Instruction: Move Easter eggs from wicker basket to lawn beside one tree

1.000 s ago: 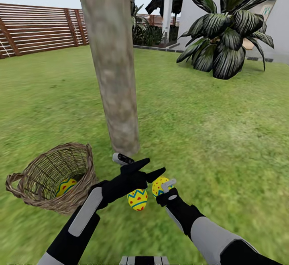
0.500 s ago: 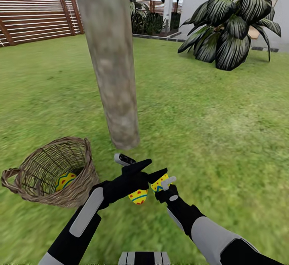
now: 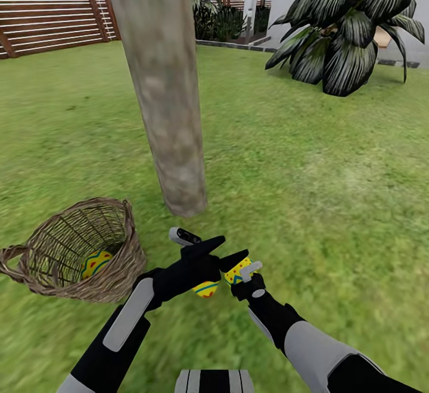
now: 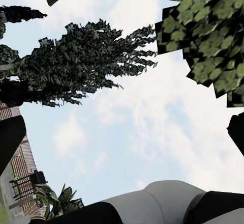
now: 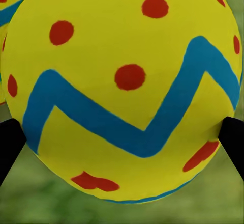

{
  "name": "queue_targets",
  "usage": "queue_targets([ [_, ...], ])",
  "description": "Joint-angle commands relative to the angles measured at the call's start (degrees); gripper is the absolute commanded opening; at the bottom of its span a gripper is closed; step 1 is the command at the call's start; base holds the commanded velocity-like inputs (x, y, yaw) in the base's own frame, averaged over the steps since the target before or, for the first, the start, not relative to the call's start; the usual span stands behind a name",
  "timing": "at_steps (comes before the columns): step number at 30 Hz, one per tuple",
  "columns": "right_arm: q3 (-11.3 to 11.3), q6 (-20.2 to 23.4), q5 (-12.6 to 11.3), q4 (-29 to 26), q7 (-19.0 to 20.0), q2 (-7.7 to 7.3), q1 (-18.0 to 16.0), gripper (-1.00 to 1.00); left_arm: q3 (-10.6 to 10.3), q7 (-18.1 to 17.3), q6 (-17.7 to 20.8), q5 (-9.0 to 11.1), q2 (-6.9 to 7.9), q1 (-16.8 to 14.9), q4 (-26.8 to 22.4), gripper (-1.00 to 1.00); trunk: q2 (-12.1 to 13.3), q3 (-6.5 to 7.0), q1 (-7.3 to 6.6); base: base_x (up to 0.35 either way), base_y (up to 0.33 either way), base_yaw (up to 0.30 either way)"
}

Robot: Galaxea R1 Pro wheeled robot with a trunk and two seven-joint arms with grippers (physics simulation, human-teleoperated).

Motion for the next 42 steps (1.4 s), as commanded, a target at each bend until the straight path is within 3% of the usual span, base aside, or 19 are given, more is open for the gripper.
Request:
queue_targets([
  [1,0.45,0.37,-0.36,-0.12,-0.41,-0.07,-0.03,-1.00,-0.01,-0.10,0.23,0.11,-0.01,-0.04,0.03,1.00,-0.01,-0.04,-0.01,0.000,0.000,0.000],
  [11,0.39,0.46,-0.37,-0.07,-0.41,-0.06,-0.01,-1.00,0.01,-0.14,0.22,0.19,-0.01,-0.02,0.04,1.00,-0.01,-0.04,-0.01,0.069,-0.099,0.000],
  [28,0.48,0.46,-0.28,-0.06,-0.35,0.05,-0.03,-1.00,-0.01,-0.10,0.17,0.20,-0.01,-0.04,0.04,1.00,-0.24,-3.80,0.43,0.000,0.000,0.000],
  [42,0.48,0.51,-0.46,-0.06,-0.35,0.04,-0.03,-1.00,0.00,-0.04,0.14,0.45,-0.01,-0.02,0.29,1.00,-0.24,-3.80,0.43,0.189,0.000,0.000],
])
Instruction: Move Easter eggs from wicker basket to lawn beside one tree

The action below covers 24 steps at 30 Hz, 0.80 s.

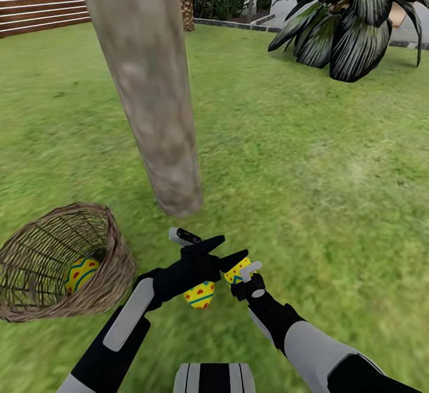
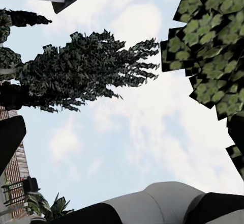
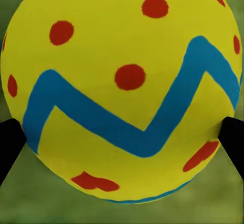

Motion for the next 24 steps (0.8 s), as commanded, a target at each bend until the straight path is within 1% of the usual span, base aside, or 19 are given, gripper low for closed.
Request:
queue_targets([
  [1,0.48,0.38,-0.36,-0.10,-0.34,-0.02,-0.01,-1.00,-0.01,-0.14,0.22,0.09,-0.01,-0.05,-0.02,1.00,-0.01,-0.04,0.00,0.050,0.000,0.000],
  [3,0.48,0.28,-0.36,-0.10,-0.30,-0.02,-0.02,-1.00,-0.01,-0.16,0.22,0.11,-0.01,-0.03,-0.04,1.00,-0.01,-0.04,0.00,0.019,0.000,0.000],
  [5,0.48,0.24,-0.36,-0.10,-0.29,-0.02,-0.03,-1.00,-0.01,-0.16,0.22,0.09,-0.01,-0.05,-0.05,1.00,-0.04,-0.48,0.05,0.004,0.000,0.000],
  [8,0.48,0.23,-0.29,-0.10,-0.29,-0.02,-0.03,-1.00,-0.01,-0.16,0.22,0.11,-0.01,-0.07,-0.04,1.00,-0.04,-0.48,0.05,0.000,0.000,0.000],
  [10,0.48,0.23,-0.28,-0.10,-0.29,-0.02,-0.03,-1.00,-0.01,-0.16,0.22,0.08,-0.01,-0.04,-0.05,1.00,-0.07,-0.92,0.11,0.000,0.000,0.000],
  [11,0.48,0.23,-0.28,-0.10,-0.29,-0.02,-0.03,-1.00,-0.01,-0.16,0.22,0.10,-0.01,-0.05,-0.05,1.00,-0.07,-0.92,0.11,0.000,0.000,0.000],
  [24,0.48,0.23,-0.27,-0.10,-0.24,0.07,-0.03,-1.00,-0.01,-0.16,0.31,0.11,-0.01,-0.04,-0.22,1.00,-0.24,-3.80,0.44,0.000,0.000,0.000],
])
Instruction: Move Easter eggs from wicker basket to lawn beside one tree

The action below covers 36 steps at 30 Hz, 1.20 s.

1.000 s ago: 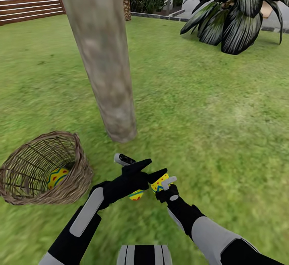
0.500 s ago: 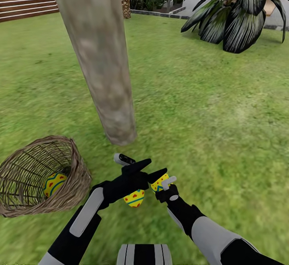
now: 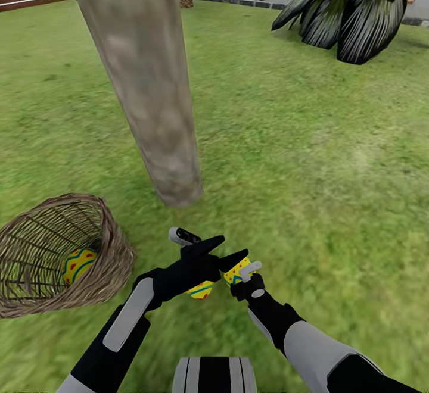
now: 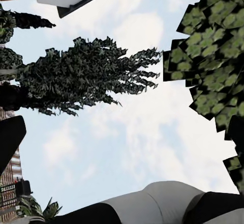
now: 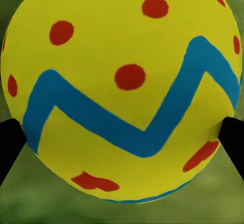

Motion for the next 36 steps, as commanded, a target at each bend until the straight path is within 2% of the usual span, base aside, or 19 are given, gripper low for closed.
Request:
queue_targets([
  [1,0.49,0.37,-0.34,-0.10,-0.38,-0.03,-0.03,-1.00,-0.01,-0.10,0.24,0.13,-0.01,-0.03,0.03,1.00,-0.03,-0.26,0.01,0.000,0.000,0.000],
  [6,0.49,0.37,-0.34,-0.10,-0.43,-0.03,-0.02,-1.00,-0.01,-0.10,0.22,0.09,-0.01,-0.03,0.02,1.00,-0.07,-0.93,0.09,0.000,0.000,0.000],
  [11,0.49,0.37,-0.36,-0.11,-0.43,-0.03,-0.01,-1.00,-0.01,-0.10,0.17,0.13,-0.01,-0.03,0.28,1.00,-0.07,-0.93,0.09,0.023,0.000,0.000],
  [17,0.49,0.37,-0.38,-0.10,-0.43,-0.03,-0.01,-1.00,-0.01,-0.13,0.21,0.13,-0.01,-0.01,0.06,1.00,-0.07,-0.93,0.09,0.245,0.000,0.000],
  [28,0.49,0.37,-0.55,-0.10,-0.41,-0.12,-0.02,-1.00,0.06,-0.40,0.33,0.22,0.51,-0.04,-1.37,1.00,-0.07,-0.93,0.09,0.006,0.000,0.000],
  [32,0.49,0.37,-0.60,-0.10,-0.42,-0.12,0.00,-1.00,0.01,-2.40,0.33,0.22,0.63,0.00,-1.47,1.00,-0.08,-1.15,0.12,0.000,0.000,0.000],
  [36,0.49,0.37,-0.61,-0.10,-0.43,-0.12,-0.02,-1.00,0.00,-2.64,0.33,0.22,0.63,-0.02,-1.47,1.00,-0.10,-1.37,0.14,0.000,0.000,0.000],
])
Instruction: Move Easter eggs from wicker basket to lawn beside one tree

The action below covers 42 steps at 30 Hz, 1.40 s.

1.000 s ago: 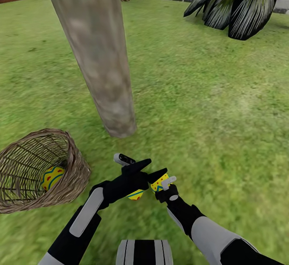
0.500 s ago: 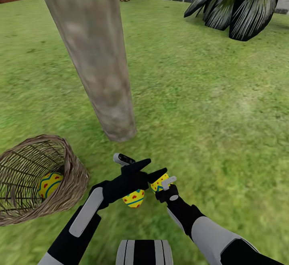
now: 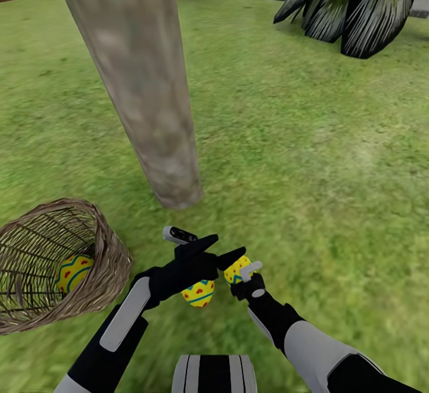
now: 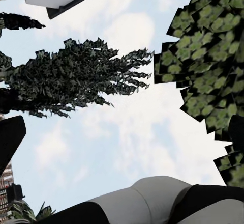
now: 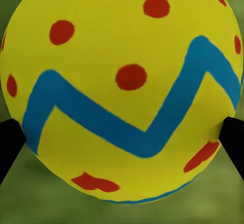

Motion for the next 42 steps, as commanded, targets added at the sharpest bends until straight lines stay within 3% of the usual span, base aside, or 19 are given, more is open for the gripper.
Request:
queue_targets([
  [1,0.49,0.36,-0.66,-0.05,-0.31,-0.03,-0.01,-1.00,-0.02,-0.10,0.23,0.10,-0.06,-0.02,0.02,1.00,-0.02,-0.26,0.02,0.000,0.000,0.000],
  [12,0.49,0.36,-0.74,-0.05,-0.30,-0.03,0.00,-1.00,-0.02,-0.11,0.22,0.06,-0.01,-0.05,0.02,1.00,-0.10,-1.59,0.18,0.000,0.000,0.000],
  [31,0.57,1.40,-0.58,0.03,-0.23,0.12,0.03,-1.00,-0.01,-0.06,0.14,0.13,0.04,-0.05,0.40,1.00,-0.10,-1.59,0.18,0.000,0.000,0.000],
  [32,0.57,1.54,-0.59,0.03,-0.23,0.13,0.01,1.00,-0.02,-0.04,0.14,0.13,0.05,-0.02,0.46,1.00,-0.10,-1.59,0.18,0.000,0.000,0.000],
  [42,0.57,2.11,-0.66,0.04,-0.18,0.14,0.03,1.00,-0.02,0.06,0.14,0.13,-0.06,-0.02,0.69,1.00,-0.10,-1.59,0.18,0.000,0.000,0.000],
])
